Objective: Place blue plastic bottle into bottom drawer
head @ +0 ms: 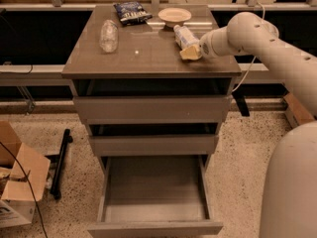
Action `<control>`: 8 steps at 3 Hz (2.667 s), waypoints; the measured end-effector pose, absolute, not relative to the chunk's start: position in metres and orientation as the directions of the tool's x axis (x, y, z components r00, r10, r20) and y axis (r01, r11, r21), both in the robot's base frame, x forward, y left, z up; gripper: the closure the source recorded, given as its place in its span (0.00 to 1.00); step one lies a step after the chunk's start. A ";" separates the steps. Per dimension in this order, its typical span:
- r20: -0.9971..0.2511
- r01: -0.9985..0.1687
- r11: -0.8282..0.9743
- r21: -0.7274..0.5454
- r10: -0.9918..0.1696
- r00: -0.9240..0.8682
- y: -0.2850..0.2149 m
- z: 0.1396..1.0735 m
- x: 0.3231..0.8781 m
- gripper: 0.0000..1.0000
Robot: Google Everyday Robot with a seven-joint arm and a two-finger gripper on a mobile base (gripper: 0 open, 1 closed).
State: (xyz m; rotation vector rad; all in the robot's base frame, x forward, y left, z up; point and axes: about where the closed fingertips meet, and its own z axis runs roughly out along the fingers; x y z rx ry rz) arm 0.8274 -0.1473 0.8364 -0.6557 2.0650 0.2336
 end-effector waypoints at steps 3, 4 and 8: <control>-0.793 -0.637 0.763 -0.106 -0.452 -0.409 -0.154 0.925 0.732 1.00; -0.791 -0.711 0.697 -0.090 -0.484 -0.374 -0.148 0.963 0.654 1.00; -0.818 -0.939 0.311 0.150 -0.494 -0.294 -0.047 0.919 0.468 1.00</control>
Offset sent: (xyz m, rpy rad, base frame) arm -0.0705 -0.0134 0.0871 -0.0509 0.0207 0.1346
